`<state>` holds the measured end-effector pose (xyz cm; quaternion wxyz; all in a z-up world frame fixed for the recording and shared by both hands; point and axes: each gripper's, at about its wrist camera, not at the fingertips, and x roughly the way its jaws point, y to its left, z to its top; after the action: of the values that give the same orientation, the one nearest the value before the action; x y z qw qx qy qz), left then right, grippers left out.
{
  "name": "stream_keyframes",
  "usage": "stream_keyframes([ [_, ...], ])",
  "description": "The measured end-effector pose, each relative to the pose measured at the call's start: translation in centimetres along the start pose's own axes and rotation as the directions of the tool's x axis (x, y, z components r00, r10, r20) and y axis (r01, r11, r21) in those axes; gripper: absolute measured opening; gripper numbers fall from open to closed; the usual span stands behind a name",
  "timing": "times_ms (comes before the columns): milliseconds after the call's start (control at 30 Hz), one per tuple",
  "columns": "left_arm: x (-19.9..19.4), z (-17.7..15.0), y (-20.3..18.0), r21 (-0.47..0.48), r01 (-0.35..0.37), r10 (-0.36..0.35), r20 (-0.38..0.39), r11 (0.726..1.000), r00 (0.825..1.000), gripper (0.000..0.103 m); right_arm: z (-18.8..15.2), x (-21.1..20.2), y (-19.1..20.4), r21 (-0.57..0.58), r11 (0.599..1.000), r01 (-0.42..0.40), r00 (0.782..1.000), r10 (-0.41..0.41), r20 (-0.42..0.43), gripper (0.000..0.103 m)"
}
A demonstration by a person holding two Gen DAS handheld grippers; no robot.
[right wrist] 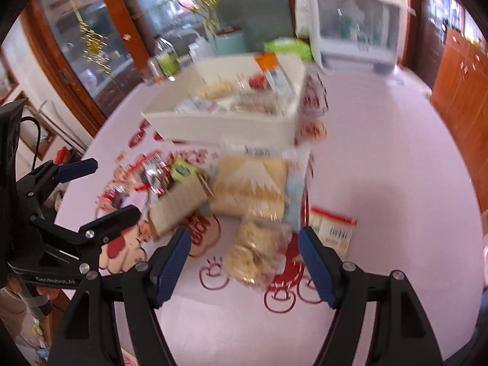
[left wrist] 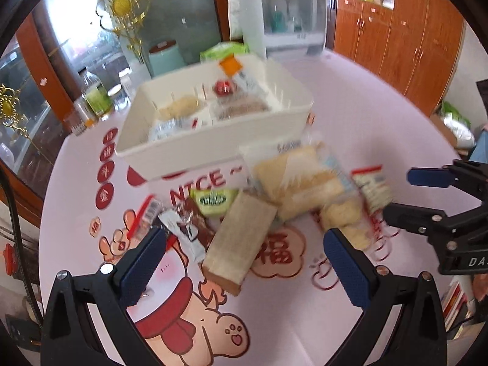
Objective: Organize snacks
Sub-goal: 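Grasp the brown paper bread pack with the left gripper while the right grasps a clear crumb bag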
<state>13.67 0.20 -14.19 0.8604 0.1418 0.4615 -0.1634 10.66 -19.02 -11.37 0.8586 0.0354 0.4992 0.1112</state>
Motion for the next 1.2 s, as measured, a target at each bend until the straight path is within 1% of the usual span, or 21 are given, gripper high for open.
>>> stream_keyframes([
  [67, 1.6, -0.4, 0.6, -0.004, 0.003, -0.003, -0.031, 1.0, 1.0, 0.102, -0.8, 1.7, -0.4, 0.028, 1.0, 0.011, 0.999, -0.01, -0.034, 0.074],
  [100, 3.1, -0.7, 1.1, -0.013, 0.007, -0.008, -0.059, 1.0, 0.998, 0.102, -1.2, 2.4, -0.5, 0.039, 0.999, 0.015, 0.999, -0.013, -0.047, 0.074],
  [133, 3.3, -0.7, 1.2, -0.015, 0.008, -0.009, -0.063, 1.0, 0.998, 0.102, -1.7, 3.1, -0.6, 0.048, 0.999, 0.021, 0.998, -0.018, -0.061, 0.074],
  [300, 6.7, -0.4, 2.5, -0.022, 0.028, -0.031, -0.122, 0.999, 0.992, 0.102, -2.8, 6.2, -0.6, 0.091, 0.995, 0.036, 0.993, -0.025, -0.115, 0.074],
  [367, 8.0, -0.1, 2.6, -0.013, 0.043, -0.044, -0.146, 0.999, 0.988, 0.102, -2.9, 7.1, -0.4, 0.11, 0.993, 0.038, 0.991, -0.024, -0.129, 0.074],
  [533, 10.1, 0.2, 2.0, 0.008, 0.063, -0.06, -0.178, 0.998, 0.982, 0.1, -3.1, 9.1, 0.0, 0.124, 0.99, 0.071, 0.986, -0.051, -0.159, 0.074],
  [600, 11.0, 0.4, 1.9, 0.01, 0.074, -0.071, -0.196, 0.997, 0.978, 0.096, -3.1, 10.0, 0.1, 0.131, 0.988, 0.082, 0.982, -0.058, -0.177, 0.075],
  [667, 11.9, 0.5, 1.9, 0.005, 0.088, -0.085, -0.215, 0.996, 0.973, 0.092, -3.0, 10.3, 0.4, 0.123, 0.988, 0.097, 0.984, -0.077, -0.159, 0.076],
  [733, 12.2, 0.6, 1.8, 0.01, 0.088, -0.083, -0.215, 0.996, 0.973, 0.092, -3.0, 10.5, 0.8, 0.101, 0.988, 0.12, 0.983, -0.104, -0.152, 0.075],
  [767, 12.3, 0.8, 1.7, 0.023, 0.082, -0.076, -0.208, 0.996, 0.975, 0.089, -3.0, 10.5, 1.0, 0.088, 0.987, 0.131, 0.982, -0.118, -0.145, 0.076],
  [800, 12.3, 0.9, 1.6, 0.025, 0.08, -0.074, -0.207, 0.996, 0.975, 0.083, -3.0, 10.6, 1.2, 0.072, 0.986, 0.147, 0.981, -0.137, -0.138, 0.076],
  [867, 12.6, 1.3, 1.4, 0.051, 0.066, -0.054, -0.209, 0.996, 0.976, 0.078, -3.0, 10.8, 1.6, 0.048, 0.984, 0.171, 0.978, -0.164, -0.129, 0.076],
  [900, 12.5, 1.3, 1.3, 0.053, 0.078, -0.065, -0.211, 0.996, 0.975, 0.064, -3.1, 10.9, 1.7, 0.034, 0.983, 0.182, 0.977, -0.176, -0.124, 0.075],
  [933, 12.7, 1.4, 1.2, 0.047, 0.115, -0.102, -0.227, 0.992, 0.969, 0.061, -3.2, 10.9, 1.9, 0.022, 0.98, 0.195, 0.974, -0.192, -0.117, 0.074],
  [967, 12.8, 1.4, 1.0, 0.043, 0.12, -0.107, -0.237, 0.992, 0.966, 0.06, -3.3, 11.0, 1.9, 0.017, 0.979, 0.203, 0.974, -0.2, -0.111, 0.073],
  [1033, 12.6, 1.4, 0.6, 0.06, 0.106, -0.09, -0.226, 0.993, 0.97, 0.058, -3.5, 10.9, 2.0, -0.001, 0.976, 0.219, 0.971, -0.218, -0.098, 0.066],
  [1067, 12.5, 1.3, 0.2, 0.069, 0.095, -0.079, -0.202, 0.993, 0.976, 0.056, -3.6, 10.8, 2.2, -0.014, 0.975, 0.221, 0.971, -0.222, -0.089, 0.061],
  [1100, 12.4, 1.3, -0.1, 0.076, 0.087, -0.071, -0.198, 0.993, 0.978, 0.055, -3.6, 10.7, 2.3, -0.022, 0.976, 0.216, 0.972, -0.217, -0.085, 0.057],
  [1167, 12.1, 1.0, -0.7, 0.078, 0.07, -0.054, -0.187, 0.995, 0.981, 0.054, -3.5, 10.7, 2.3, -0.024, 0.977, 0.213, 0.973, -0.214, -0.083, 0.054],
  [1200, 11.8, 0.6, -1.0, 0.071, 0.064, -0.05, -0.183, 0.995, 0.982, 0.054, -3.5, 10.6, 2.2, -0.021, 0.978, 0.207, 0.975, -0.208, -0.082, 0.051],
])
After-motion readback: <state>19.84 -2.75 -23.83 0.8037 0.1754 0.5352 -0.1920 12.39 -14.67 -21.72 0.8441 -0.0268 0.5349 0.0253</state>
